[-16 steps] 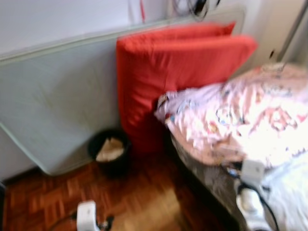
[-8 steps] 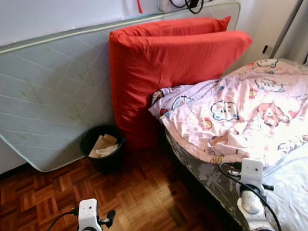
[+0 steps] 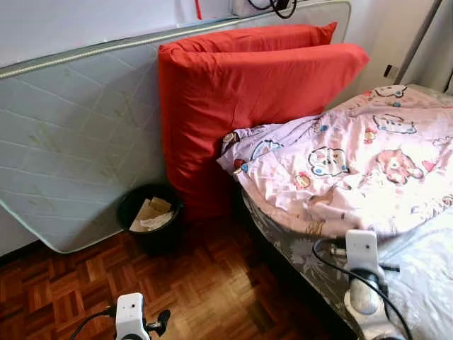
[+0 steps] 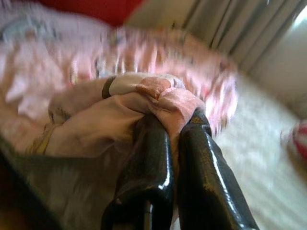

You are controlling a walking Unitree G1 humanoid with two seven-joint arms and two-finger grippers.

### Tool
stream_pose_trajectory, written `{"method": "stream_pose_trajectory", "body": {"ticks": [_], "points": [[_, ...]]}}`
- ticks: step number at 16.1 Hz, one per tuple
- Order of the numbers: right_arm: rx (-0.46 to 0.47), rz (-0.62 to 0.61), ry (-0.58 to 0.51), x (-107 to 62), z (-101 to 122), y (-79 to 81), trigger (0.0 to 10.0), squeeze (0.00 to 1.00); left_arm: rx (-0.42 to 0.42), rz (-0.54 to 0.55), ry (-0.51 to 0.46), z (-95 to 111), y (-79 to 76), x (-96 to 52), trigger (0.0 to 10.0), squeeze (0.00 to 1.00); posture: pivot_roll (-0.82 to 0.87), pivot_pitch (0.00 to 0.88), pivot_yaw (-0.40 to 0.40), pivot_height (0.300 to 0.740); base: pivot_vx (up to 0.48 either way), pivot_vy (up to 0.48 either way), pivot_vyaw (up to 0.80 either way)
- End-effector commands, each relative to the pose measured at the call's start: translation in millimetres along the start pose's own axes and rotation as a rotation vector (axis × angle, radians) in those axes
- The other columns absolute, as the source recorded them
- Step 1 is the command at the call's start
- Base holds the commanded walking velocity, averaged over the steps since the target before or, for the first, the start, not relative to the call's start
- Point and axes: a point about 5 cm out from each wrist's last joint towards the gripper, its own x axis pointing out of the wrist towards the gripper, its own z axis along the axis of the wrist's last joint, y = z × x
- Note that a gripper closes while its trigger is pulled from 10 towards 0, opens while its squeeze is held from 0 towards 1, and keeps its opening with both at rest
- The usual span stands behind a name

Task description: Clean up the room

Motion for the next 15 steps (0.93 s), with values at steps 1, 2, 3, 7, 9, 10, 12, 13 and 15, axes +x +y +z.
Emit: {"method": "stream_pose_trajectory", "body": {"ticks": [1, 2, 3, 7, 9, 10, 12, 13, 15], "points": [[0.022, -0.020, 0.104, -6.5, -17, -3.2, 10.0, 0.00, 0.014, 0.003, 0.013, -3, 1.8, -1.2, 10.0, 0.00, 0.03, 0.000, 0.013, 0.740, 0.000, 0.000, 0.00], [0.051, -0.036, 0.182, -12.0, -30, -5.9, 10.0, 0.00, 0.014, 0.002, 0.014, -3, 1.7, -1.2, 10.0, 0.00, 0.03, 0.000, 0.012, 0.740, 0.000, 0.000, 0.00], [0.088, -0.038, 0.270, -18.2, -43, -7.7, 10.0, 0.00, 0.013, 0.002, 0.015, -3, 1.7, -1.2, 10.0, 0.00, 0.04, 0.000, 0.012, 0.740, 0.000, 0.000, 0.00], [0.007, 0.034, 0.483, -40.4, -78, -7.4, 10.0, 0.00, 0.018, -0.002, 0.017, -4, 1.8, -1.4, 10.0, 0.00, 0.03, 0.000, 0.013, 0.740, 0.000, 0.000, 0.00], [0.020, 0.179, 0.555, -53.7, -87, 8.5, 10.0, 0.00, 0.025, -0.008, 0.018, -3, 0.8, -1.0, 10.0, 0.00, 0.03, 0.000, 0.013, 0.740, 0.000, 0.000, 0.00], [0.003, 0.225, 0.562, -57.4, -88, 13.7, 10.0, 0.00, 0.025, -0.008, 0.019, -3, 0.7, -1.0, 10.0, 0.00, 0.03, 0.000, 0.014, 0.740, 0.000, 0.000, 0.00], [-0.011, 0.258, 0.594, -62.4, -92, 17.4, 10.0, 0.00, 0.029, -0.009, 0.020, -3, 0.2, -0.9, 10.0, 0.00, 0.03, 0.000, 0.014, 0.740, 0.000, 0.000, 0.00], [-0.016, 0.276, 0.605, -64.6, -94, 18.5, 10.0, 0.00, 0.030, -0.010, 0.021, -4, 0.1, -0.9, 10.0, 0.00, 0.03, 0.000, 0.014, 0.740, 0.000, 0.000, 0.00], [-0.043, 0.296, 0.614, -67.3, -96, 18.6, 10.0, 0.00, 0.033, -0.012, 0.021, -3, -0.1, -0.8, 10.0, 0.00, 0.03, 0.000, 0.013, 0.740, 0.000, 0.000, 0.00]]}}
